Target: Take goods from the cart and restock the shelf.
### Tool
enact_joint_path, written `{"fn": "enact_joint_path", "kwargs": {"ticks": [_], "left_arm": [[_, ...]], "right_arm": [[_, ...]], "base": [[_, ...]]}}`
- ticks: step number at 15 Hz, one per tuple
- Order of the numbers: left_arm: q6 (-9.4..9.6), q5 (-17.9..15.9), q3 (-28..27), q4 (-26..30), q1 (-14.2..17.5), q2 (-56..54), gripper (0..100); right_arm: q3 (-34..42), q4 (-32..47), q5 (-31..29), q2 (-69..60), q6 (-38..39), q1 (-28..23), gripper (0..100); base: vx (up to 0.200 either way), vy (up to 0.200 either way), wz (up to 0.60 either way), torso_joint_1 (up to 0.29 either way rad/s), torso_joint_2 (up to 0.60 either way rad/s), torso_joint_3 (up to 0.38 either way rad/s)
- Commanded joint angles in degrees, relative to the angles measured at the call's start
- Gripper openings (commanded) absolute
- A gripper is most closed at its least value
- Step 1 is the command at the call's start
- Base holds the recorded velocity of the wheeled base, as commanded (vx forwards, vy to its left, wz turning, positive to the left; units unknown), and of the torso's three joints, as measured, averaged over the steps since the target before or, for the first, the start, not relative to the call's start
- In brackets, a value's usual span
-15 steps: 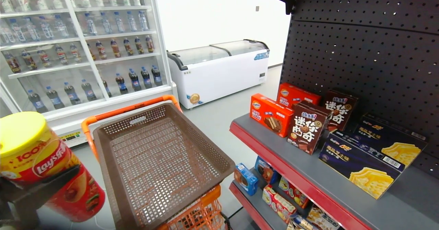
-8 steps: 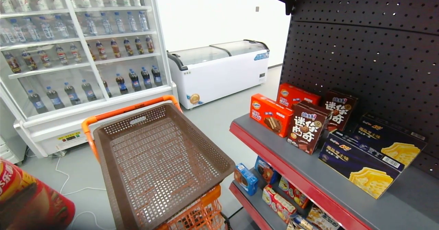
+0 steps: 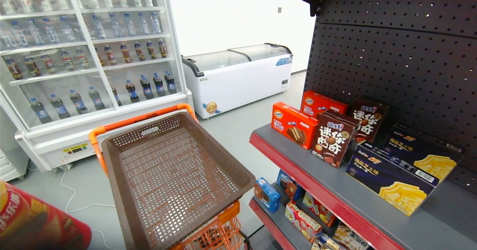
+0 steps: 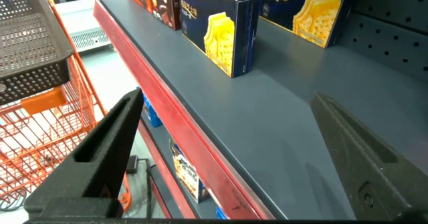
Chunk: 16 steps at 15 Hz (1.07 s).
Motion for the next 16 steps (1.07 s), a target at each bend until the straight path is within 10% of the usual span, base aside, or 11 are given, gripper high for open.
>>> {"fn": "enact_joint_path", "kwargs": {"ticks": [1,6,16], "left_arm": [[-0.4,-4.2,2.0,-0.3,-1.3,-0.4,0],[-0.66,-8.5,0.7,0.1,-1.0,-0.5,0],[-2.51,-8.5,0.6,0.2,-0.6,-0.4,0]], "right_arm": [[0.0,0.0,0.0,0.1,0.0,0.0,100],[0.0,0.0,0.1,0.1,0.0,0.0,100],[0.0,0.0,0.1,0.1,0.0,0.0,100]], "base": [[0.0,0.0,0.0,0.0,0.0,0.0],[0.0,0.0,0.0,0.0,0.0,0.0],[0.0,0.0,-0.6,0.004,0.0,0.0]]}}
